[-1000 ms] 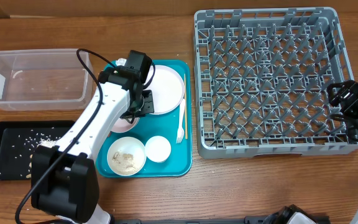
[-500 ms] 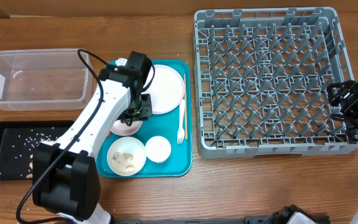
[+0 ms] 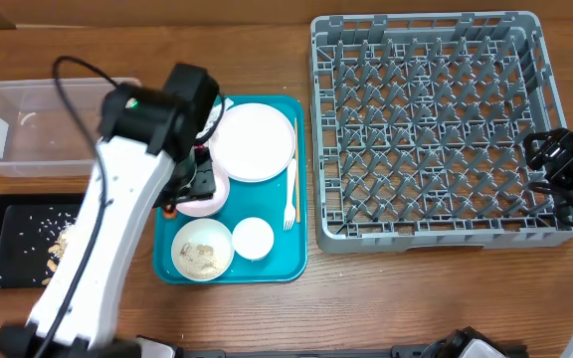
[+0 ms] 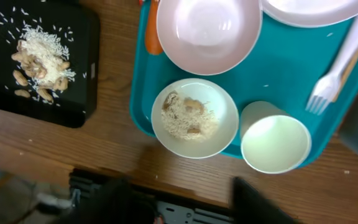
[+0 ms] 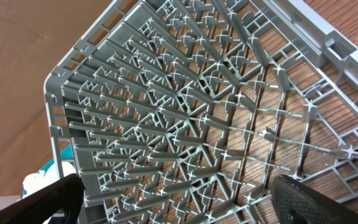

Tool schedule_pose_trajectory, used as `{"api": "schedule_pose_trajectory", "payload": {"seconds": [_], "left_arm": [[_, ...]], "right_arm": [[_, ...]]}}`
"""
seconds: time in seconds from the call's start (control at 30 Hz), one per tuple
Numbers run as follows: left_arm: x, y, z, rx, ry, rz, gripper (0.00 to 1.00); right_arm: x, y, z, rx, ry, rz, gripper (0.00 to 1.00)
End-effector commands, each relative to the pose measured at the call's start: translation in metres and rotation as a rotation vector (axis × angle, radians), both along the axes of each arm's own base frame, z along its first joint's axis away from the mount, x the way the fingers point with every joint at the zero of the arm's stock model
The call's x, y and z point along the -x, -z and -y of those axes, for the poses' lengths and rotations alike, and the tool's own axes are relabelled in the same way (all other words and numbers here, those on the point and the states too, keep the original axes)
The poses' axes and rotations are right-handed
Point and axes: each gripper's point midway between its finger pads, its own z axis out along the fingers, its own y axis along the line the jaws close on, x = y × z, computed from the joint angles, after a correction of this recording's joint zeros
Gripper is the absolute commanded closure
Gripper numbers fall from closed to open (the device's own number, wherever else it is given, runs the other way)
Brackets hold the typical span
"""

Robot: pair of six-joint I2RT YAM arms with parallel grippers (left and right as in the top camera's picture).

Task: Sort waste into correct bins and load items into the dishwasher rack
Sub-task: 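Grasp the pink bowl of rice with the left gripper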

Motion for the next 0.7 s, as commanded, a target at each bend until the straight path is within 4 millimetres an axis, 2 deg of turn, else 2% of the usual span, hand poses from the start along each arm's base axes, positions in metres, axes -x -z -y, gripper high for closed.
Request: {"api": "schedule_pose_trajectory", "payload": {"seconds": [0.0, 0.1, 0.13, 0.23, 0.4, 0.5, 0.57, 0.63, 0.67], "left_arm": [[0.031, -0.029, -0.001, 0.075, 0.018, 0.114, 0.00], [0.059, -0.024, -0.005, 0.105, 0.017, 0.114, 0.02], [0.072, -0.015, -0.005, 0.120, 0.019, 0.090, 0.06], [0.089, 0.011, 0.001, 0.167, 0.055, 0.036, 0.11], [0.087, 0.070, 0.034, 0.315, 0.216, -0.012, 0.21], [0.088, 0.100, 0.040, 0.311, 0.242, -0.024, 0.27], [0.088, 0.113, 0.041, 0.297, 0.253, -0.028, 0.27], [0.085, 0.123, 0.039, 0.277, 0.209, -0.016, 0.37], [0.082, 0.127, 0.034, 0.248, 0.185, -0.003, 0.36]], "right_arm": [[-0.002, -0.011, 0.003, 0.022, 0.004, 0.025, 0.00], [-0.002, -0.011, 0.003, 0.022, 0.004, 0.025, 0.00], [-0.002, -0.011, 0.003, 0.022, 0.004, 0.024, 0.00], [-0.002, -0.011, 0.003, 0.022, 0.004, 0.024, 0.00], [-0.002, -0.011, 0.003, 0.022, 0.004, 0.025, 0.00], [-0.002, -0.011, 0.003, 0.022, 0.004, 0.024, 0.00], [-0.002, -0.011, 0.003, 0.022, 0.004, 0.024, 0.00], [-0.002, -0.011, 0.003, 0.022, 0.004, 0.025, 0.00], [-0.002, -0.011, 0.003, 0.022, 0.004, 0.024, 0.00]]}}
